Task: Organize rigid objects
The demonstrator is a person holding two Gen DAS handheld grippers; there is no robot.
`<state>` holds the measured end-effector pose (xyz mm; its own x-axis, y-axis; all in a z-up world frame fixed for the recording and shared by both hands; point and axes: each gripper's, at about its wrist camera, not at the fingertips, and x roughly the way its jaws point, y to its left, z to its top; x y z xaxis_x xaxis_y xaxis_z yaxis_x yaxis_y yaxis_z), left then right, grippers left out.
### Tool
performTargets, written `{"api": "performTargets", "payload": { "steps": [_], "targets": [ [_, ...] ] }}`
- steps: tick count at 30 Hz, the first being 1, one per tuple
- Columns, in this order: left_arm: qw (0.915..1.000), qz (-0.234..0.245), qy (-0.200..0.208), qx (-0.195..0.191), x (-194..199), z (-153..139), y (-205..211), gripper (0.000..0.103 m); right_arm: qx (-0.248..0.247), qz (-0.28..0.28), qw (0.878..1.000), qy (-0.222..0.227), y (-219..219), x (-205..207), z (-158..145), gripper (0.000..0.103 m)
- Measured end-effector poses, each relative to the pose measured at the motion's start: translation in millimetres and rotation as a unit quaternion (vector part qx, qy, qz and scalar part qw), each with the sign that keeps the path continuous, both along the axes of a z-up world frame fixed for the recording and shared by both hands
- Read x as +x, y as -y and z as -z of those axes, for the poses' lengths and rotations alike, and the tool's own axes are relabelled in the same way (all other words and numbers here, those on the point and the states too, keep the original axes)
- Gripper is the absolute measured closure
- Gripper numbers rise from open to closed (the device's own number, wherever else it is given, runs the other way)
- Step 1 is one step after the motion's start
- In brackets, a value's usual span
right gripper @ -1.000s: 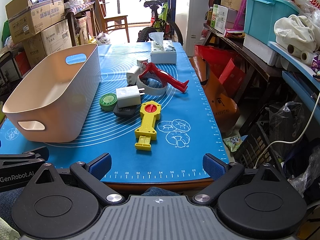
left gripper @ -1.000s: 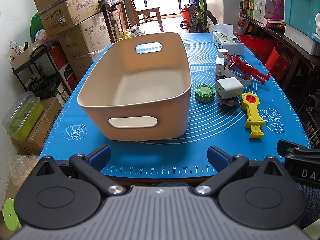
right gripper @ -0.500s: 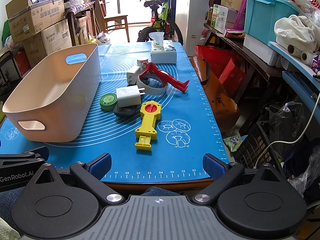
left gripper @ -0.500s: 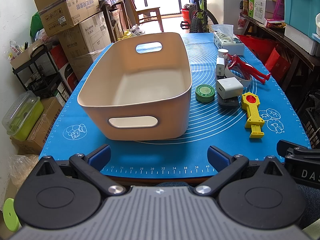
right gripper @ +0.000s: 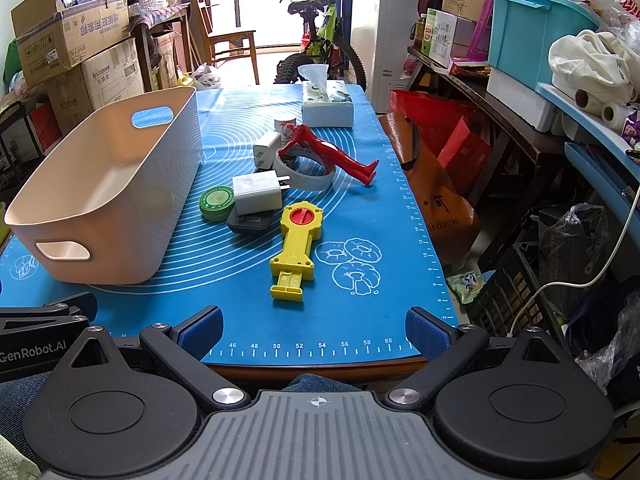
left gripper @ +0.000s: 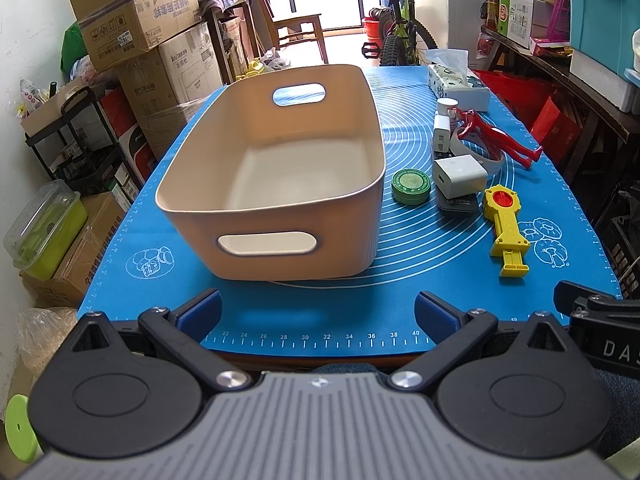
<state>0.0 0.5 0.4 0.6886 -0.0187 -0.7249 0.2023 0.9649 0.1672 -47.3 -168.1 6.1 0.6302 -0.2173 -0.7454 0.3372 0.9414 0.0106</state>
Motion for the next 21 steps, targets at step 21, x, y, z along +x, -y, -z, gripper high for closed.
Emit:
{"api": "performTargets", "payload": {
  "steps": [21],
  "targets": [
    [1.0, 0.0, -0.001, -0.001, 0.0, 0.0, -0.1, 0.002, 0.0, 0.0, 1.0, 0.0, -1.8, 0.4, -0.7, 0.006]
  ]
}}
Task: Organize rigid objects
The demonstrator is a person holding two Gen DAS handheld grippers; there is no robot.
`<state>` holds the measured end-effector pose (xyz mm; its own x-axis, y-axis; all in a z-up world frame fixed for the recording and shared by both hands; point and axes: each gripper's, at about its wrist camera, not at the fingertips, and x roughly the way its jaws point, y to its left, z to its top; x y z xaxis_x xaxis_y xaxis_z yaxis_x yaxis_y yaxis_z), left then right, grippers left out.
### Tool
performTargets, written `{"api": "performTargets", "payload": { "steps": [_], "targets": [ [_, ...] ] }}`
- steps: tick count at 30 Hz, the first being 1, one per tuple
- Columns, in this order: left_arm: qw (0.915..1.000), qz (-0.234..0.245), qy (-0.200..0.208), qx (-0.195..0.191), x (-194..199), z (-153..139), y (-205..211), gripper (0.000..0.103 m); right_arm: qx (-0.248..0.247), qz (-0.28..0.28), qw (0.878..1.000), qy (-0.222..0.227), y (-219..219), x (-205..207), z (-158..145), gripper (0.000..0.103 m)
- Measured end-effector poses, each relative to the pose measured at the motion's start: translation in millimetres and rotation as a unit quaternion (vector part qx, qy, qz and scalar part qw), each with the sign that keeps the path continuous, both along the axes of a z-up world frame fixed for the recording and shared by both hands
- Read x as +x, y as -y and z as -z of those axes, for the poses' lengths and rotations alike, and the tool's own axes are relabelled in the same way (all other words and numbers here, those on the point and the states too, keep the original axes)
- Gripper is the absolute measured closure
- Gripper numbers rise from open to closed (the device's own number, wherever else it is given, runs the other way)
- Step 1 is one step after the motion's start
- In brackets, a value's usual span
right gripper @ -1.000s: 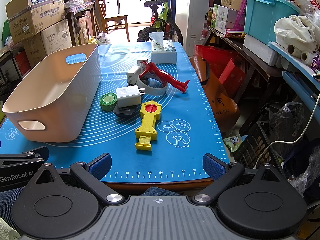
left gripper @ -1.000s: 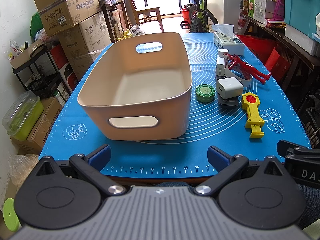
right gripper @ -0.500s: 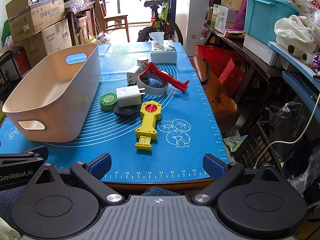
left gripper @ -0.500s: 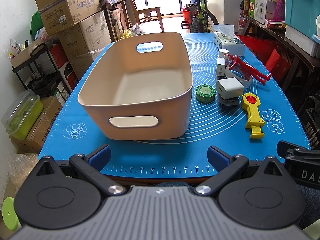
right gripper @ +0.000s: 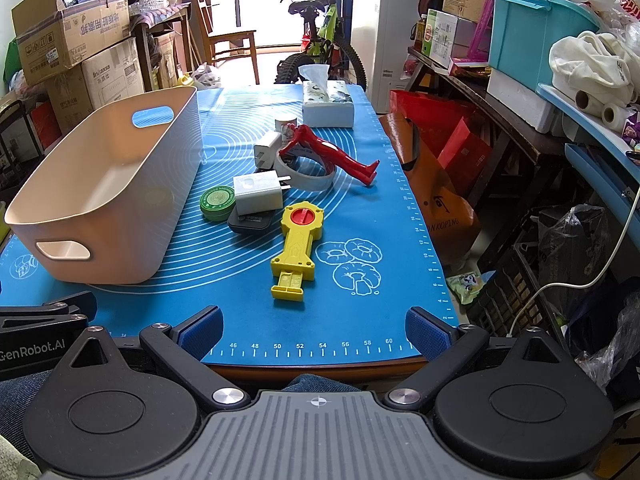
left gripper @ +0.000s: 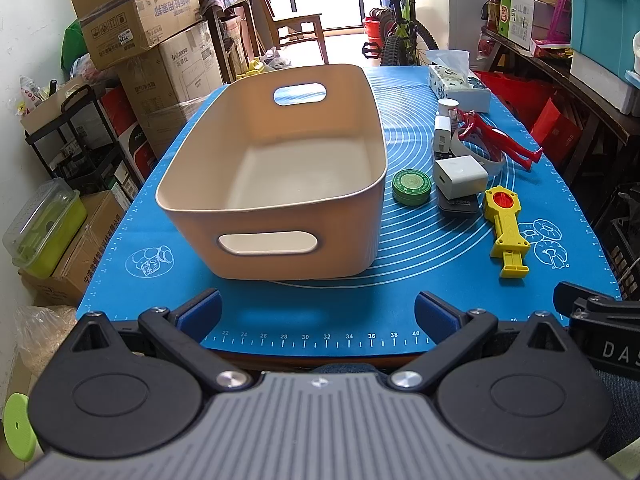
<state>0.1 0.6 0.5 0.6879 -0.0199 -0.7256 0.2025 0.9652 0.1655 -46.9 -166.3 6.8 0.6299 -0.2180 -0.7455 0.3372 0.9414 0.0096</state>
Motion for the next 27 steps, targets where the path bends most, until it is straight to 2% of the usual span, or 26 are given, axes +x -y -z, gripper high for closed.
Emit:
{"api": "performTargets", "payload": {
  "steps": [6, 13, 19, 27],
  "targets": [
    [1.0, -0.002, 0.001, 0.0, -1, -1, 0, 0.002, 0.003, 0.0, 1.0, 0.001, -1, 0, -1, 0.006],
    [0.9999, -0.011, -0.003, -0.005, 8, -7, -8, 0.001, 0.03, -0.002, 1.0, -0.002, 5, 5, -5, 0.005],
    [0.9993, -0.031, 0.02, -0.002, 24, -29, -21, 0.001, 0.05, -0.016, 0.998, 0.023, 0, 13, -24, 0.004],
    [0.9974, -0.06, 0.04, 0.002, 56, -66, -48, 0.001, 0.024, -0.034, 0.998, 0.052, -2, 42, -42, 0.003]
  ]
}}
